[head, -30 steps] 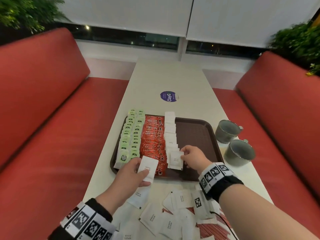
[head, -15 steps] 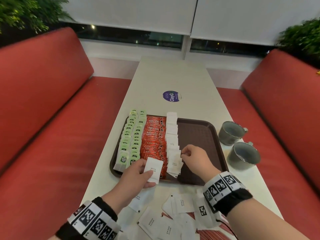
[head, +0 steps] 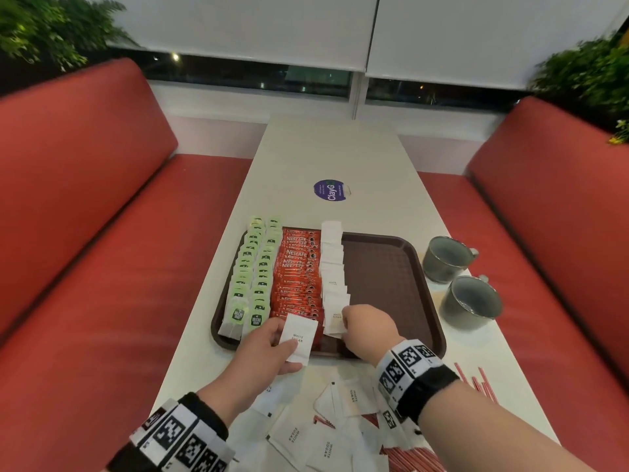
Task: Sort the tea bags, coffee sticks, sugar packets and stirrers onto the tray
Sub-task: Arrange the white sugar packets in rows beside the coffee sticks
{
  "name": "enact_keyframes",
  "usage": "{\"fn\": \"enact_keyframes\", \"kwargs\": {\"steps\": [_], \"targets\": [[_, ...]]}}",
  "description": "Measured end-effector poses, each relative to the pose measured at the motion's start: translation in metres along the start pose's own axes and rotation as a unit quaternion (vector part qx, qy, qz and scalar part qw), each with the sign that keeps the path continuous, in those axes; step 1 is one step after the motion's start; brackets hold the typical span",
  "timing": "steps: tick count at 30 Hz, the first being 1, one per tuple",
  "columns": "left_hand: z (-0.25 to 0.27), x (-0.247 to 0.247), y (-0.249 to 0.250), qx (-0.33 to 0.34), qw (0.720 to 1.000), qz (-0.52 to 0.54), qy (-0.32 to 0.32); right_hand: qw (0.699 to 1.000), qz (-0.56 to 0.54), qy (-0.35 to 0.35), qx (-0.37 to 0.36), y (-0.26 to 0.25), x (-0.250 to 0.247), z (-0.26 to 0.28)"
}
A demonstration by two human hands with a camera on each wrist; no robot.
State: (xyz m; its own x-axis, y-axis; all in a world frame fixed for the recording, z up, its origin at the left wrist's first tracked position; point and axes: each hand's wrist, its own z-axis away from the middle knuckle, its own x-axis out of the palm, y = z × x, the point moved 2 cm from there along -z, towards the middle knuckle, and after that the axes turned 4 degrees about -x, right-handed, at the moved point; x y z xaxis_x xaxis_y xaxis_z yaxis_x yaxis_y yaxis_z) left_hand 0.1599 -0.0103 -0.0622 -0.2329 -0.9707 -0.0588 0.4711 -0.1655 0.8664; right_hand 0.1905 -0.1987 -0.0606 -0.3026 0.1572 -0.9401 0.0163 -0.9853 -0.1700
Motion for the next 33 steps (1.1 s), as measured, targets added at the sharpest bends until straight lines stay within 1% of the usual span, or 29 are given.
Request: {"fn": "enact_keyframes", "kwargs": {"steps": [1, 3, 5, 6, 8, 10, 12, 13, 14, 16, 17, 18, 21, 23, 25, 29, 33], "targets": [[0.001, -0.001, 0.0, 0.001, 1.0, 0.002, 0.002, 1.0, -0.01, 0.001, 0.004, 0.002, 0.0, -0.001], [0.002, -0.004, 0.0, 0.005, 1.0, 0.007, 0.004, 0.996, -0.078, 0.022, 0.033, 0.008, 0.001, -0.003], [0.002, -0.005, -0.001, 0.006, 1.0, 0.01, 0.004, 0.981, -0.169, 0.043, 0.081, 0.014, 0.0, -0.005], [0.002, -0.005, -0.001, 0.005, 1.0, 0.012, 0.004, 0.974, -0.199, 0.041, 0.096, 0.016, 0.001, -0.007], [0.002, -0.004, 0.0, 0.0, 1.0, 0.022, 0.002, 0.968, -0.227, 0.026, 0.107, 0.019, 0.002, -0.01], [0.002, -0.001, 0.002, -0.008, 0.999, 0.036, -0.003, 0.968, -0.225, 0.03, 0.107, 0.018, -0.002, -0.009], [0.001, 0.002, 0.004, -0.012, 0.999, 0.039, -0.008, 0.967, -0.23, 0.069, 0.082, 0.014, -0.01, -0.005], [0.0, 0.005, 0.006, -0.011, 0.999, 0.039, -0.008, 0.96, -0.26, 0.087, 0.056, 0.01, -0.014, -0.001], [-0.001, 0.007, 0.008, -0.007, 0.999, 0.041, -0.007, 0.944, -0.314, 0.092, 0.027, 0.005, -0.016, 0.004], [-0.003, 0.013, 0.012, 0.01, 0.999, 0.042, -0.002, 0.901, -0.428, 0.062, -0.022, -0.008, -0.019, 0.017], [-0.003, 0.017, 0.014, 0.018, 0.999, 0.038, 0.001, 0.884, -0.464, 0.048, -0.034, -0.013, -0.019, 0.023], [-0.004, 0.021, 0.016, 0.024, 0.999, 0.033, 0.002, 0.876, -0.479, 0.045, -0.037, -0.014, -0.016, 0.025], [-0.003, 0.027, 0.021, 0.029, 0.999, 0.017, 0.009, 0.879, -0.47, 0.08, -0.026, -0.007, -0.011, 0.024], [-0.002, 0.024, 0.023, 0.031, 0.999, 0.009, 0.027, 0.885, -0.453, 0.108, 0.0, 0.006, -0.006, 0.016], [0.002, 0.015, 0.022, 0.032, 0.998, 0.021, 0.04, 0.898, -0.424, 0.117, 0.034, 0.019, -0.002, 0.008], [0.017, -0.015, 0.011, 0.031, 0.997, 0.056, 0.053, 0.92, -0.375, 0.085, 0.078, 0.03, 0.009, -0.007], [0.036, -0.046, -0.01, 0.024, 0.994, 0.061, 0.086, 0.936, -0.338, 0.035, 0.09, 0.029, 0.015, -0.016]]}}
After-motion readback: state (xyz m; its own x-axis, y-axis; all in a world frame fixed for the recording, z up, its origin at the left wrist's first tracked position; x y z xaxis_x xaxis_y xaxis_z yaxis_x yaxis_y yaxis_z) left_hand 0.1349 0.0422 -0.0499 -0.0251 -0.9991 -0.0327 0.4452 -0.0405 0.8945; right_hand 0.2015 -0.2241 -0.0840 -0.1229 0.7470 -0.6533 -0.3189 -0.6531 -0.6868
